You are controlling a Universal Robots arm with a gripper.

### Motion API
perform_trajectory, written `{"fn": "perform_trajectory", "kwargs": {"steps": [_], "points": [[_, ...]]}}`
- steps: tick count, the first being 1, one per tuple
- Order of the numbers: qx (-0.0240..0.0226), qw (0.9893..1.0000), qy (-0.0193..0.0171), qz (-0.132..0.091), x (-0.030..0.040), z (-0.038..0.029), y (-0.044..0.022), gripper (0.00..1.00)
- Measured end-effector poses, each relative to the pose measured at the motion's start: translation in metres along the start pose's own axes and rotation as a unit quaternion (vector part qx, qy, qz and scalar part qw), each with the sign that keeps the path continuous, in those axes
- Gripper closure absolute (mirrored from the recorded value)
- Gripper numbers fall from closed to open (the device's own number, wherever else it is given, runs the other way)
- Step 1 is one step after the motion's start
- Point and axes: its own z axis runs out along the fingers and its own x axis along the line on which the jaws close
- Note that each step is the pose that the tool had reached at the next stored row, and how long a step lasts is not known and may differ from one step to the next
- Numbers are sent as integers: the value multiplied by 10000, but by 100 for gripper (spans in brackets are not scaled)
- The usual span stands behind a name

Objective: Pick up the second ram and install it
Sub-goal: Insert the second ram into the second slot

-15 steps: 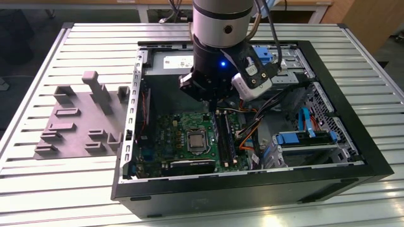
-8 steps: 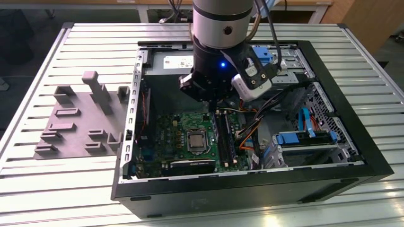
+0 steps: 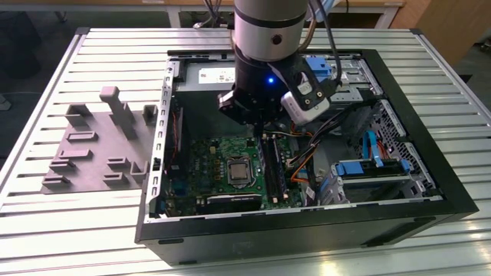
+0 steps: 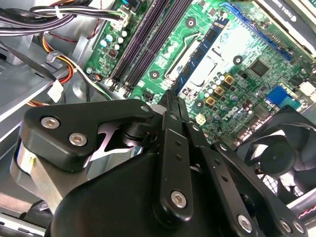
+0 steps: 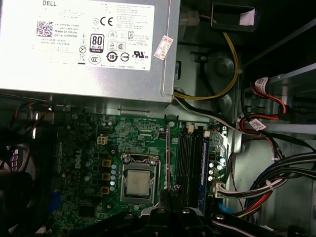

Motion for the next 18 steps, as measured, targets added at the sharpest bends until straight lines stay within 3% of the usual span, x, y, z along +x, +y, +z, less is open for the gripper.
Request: {"fn": "perform_trajectory", "kwargs": {"steps": [18], "points": [[1, 10000, -1, 70, -47, 45, -38, 89]]}}
